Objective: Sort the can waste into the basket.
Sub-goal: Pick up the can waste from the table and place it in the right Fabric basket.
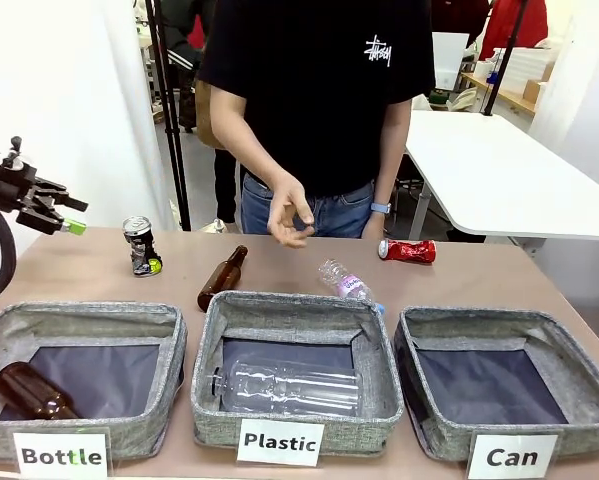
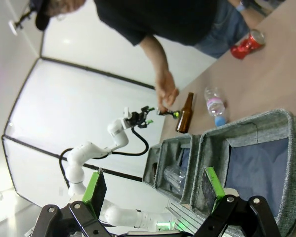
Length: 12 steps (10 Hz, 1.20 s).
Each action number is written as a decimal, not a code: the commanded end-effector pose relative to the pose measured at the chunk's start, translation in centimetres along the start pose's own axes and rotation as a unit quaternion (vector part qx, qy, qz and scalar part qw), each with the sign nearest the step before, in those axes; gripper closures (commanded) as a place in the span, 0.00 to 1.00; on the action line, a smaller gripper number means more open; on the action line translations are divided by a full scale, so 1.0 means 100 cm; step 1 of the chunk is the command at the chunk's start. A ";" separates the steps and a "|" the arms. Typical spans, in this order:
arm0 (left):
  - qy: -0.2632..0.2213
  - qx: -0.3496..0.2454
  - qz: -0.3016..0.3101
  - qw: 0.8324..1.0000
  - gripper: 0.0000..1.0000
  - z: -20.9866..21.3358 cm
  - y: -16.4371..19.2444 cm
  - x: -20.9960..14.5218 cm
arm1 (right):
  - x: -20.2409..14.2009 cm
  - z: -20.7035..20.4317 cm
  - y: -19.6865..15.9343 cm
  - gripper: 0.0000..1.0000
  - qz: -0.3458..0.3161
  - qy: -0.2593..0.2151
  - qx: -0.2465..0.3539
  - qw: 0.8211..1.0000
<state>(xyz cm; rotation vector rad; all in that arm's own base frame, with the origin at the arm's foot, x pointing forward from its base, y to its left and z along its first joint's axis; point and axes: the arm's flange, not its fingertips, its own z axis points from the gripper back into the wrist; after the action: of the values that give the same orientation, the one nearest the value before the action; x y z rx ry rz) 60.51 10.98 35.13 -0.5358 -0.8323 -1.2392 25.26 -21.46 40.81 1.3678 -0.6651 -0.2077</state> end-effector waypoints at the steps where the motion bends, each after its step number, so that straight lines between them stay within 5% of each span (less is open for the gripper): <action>1: 0.038 -0.021 -0.029 0.999 0.00 -0.038 0.003 -0.007 | 0.003 -0.001 0.000 0.00 0.013 -0.010 0.010 1.000; 12: -0.017 -0.071 0.016 0.997 0.00 -0.116 0.039 -0.018 | 0.003 -0.001 0.000 0.00 0.013 -0.010 0.010 1.000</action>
<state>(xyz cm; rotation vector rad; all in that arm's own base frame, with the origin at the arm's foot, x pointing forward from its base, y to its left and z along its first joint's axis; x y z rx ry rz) 66.04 4.31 26.80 -0.6479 -0.7660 -1.2780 25.26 -21.46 40.81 1.3677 -0.6652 -0.2075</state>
